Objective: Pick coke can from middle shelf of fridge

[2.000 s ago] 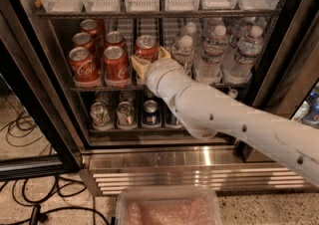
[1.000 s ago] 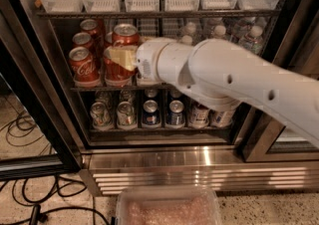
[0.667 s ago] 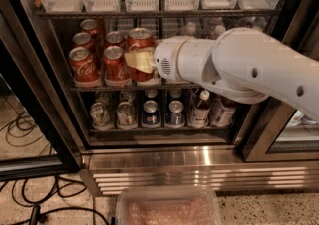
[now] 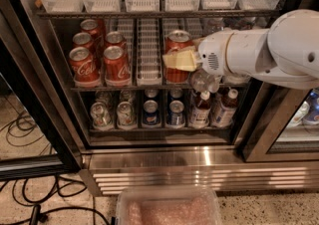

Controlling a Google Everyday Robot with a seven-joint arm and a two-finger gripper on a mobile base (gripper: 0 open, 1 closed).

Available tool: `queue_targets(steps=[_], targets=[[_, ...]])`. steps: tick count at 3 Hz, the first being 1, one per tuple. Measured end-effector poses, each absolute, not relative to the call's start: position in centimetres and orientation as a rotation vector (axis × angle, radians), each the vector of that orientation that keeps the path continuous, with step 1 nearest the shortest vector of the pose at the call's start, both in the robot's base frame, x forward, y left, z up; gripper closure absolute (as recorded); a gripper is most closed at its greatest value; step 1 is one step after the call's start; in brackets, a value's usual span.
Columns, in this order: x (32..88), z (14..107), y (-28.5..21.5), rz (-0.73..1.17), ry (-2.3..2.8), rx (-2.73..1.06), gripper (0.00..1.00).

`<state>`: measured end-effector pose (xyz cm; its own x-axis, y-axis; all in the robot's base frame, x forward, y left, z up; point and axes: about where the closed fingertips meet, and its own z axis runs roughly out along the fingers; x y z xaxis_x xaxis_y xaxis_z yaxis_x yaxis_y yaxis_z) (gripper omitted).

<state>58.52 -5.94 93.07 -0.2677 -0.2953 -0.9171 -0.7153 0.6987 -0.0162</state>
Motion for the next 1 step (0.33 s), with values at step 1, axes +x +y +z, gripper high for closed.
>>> queue_targets(steps=[1], targets=[[58.52,93.07,-5.93,0.498,1.853,-0.792,1.0]])
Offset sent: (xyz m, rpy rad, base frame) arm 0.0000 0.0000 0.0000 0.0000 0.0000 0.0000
